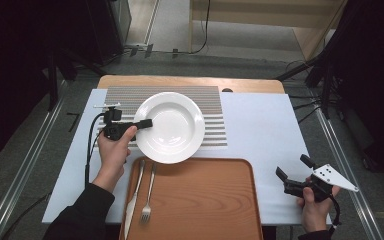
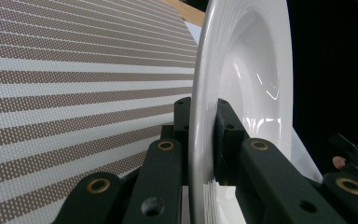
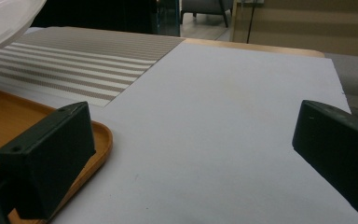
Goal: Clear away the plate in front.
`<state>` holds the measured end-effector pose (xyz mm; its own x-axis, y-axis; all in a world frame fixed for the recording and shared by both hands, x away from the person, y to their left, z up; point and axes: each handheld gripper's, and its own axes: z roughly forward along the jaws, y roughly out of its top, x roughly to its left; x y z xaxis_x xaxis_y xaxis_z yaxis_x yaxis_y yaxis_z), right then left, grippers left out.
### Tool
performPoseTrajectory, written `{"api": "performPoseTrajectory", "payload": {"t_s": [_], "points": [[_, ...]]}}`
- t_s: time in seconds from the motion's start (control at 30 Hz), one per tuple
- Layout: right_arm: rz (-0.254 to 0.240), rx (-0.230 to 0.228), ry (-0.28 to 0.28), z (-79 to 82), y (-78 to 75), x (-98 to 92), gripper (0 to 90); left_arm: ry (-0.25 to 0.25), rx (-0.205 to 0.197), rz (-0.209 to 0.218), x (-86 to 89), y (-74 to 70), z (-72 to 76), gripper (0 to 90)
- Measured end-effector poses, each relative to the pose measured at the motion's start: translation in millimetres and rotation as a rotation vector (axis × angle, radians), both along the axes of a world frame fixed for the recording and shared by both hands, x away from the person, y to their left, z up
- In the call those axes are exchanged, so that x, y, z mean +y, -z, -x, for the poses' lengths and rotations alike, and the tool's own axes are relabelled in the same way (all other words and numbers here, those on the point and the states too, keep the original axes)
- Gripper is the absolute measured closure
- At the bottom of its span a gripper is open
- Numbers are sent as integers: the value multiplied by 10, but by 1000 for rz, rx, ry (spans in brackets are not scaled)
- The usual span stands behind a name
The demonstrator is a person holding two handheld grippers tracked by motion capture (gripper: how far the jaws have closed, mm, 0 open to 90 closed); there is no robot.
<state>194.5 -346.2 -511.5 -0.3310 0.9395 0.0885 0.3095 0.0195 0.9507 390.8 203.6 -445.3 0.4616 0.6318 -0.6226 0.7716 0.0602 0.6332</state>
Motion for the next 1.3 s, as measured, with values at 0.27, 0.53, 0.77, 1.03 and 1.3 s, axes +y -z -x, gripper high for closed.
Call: {"api": "performPoseTrajectory", "payload": {"t_s": [0.27, 0.53, 0.77, 1.03, 1.3], "points": [[3, -1, -1, 0, 1, 2, 0, 19, -3, 20, 7, -15, 109, 814], [9, -3, -1, -1, 2, 4, 0, 42, -9, 31, -9, -52, 223, 814], [6, 0, -2, 3, -1, 7, 0, 67, -12, 25, -42, -38, 338, 814], [7, 1, -1, 5, -3, 12, 0, 95, -11, 25, -100, -3, 462, 812], [5, 0, -1, 4, -3, 8, 0, 130, -4, 37, -182, 22, 593, 812]]}}
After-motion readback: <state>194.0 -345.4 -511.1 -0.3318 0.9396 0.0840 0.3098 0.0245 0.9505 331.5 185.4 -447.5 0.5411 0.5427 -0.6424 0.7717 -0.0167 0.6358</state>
